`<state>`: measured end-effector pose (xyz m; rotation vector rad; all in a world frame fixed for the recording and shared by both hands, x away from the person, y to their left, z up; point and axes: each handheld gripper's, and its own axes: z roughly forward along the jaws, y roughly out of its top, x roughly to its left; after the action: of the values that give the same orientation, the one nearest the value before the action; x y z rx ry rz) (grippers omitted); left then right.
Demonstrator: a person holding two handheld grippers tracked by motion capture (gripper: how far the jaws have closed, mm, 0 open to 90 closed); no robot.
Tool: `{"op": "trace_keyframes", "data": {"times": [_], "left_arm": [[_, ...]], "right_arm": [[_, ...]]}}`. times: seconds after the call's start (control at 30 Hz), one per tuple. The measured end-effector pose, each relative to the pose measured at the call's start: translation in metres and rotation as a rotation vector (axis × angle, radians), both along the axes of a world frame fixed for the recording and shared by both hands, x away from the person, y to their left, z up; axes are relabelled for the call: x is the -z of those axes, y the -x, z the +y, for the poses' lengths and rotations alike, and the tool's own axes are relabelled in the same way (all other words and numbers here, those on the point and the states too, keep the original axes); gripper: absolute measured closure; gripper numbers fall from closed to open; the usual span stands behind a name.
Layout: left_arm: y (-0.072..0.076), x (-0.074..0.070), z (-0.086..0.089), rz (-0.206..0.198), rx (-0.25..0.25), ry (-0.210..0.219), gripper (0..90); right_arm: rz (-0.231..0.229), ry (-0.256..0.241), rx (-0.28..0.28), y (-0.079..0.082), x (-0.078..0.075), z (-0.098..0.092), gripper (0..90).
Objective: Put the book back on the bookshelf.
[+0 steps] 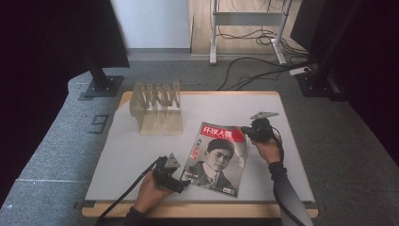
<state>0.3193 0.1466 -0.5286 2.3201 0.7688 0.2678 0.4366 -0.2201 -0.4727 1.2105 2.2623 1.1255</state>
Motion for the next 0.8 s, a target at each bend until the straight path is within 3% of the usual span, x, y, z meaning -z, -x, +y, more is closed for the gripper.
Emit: {"op": "trace_keyframes", "data": {"times": [0.33, 0.37, 0.53, 0.8], "left_arm": [[0.0, 0.0, 0.0, 0.003, 0.002, 0.0, 0.0], [0.0, 0.0, 0.0, 0.003, 0.003, -0.002, 0.0], [-0.001, -0.001, 0.002, 0.01, 0.018, -0.002, 0.0], [-0.01, -0.005, 0.007, 0.044, 0.034, 0.06, 3.2]], "right_arm": [[-0.036, 0.01, -0.092, 0.012, -0.04, 0.017, 87.5], [-0.043, 0.02, -0.111, 0.015, -0.049, 0.022, 87.5], [-0.062, 0.025, -0.129, 0.019, -0.066, 0.03, 87.6], [-0.119, 0.037, -0.166, 0.031, -0.097, 0.038, 87.7]]}}
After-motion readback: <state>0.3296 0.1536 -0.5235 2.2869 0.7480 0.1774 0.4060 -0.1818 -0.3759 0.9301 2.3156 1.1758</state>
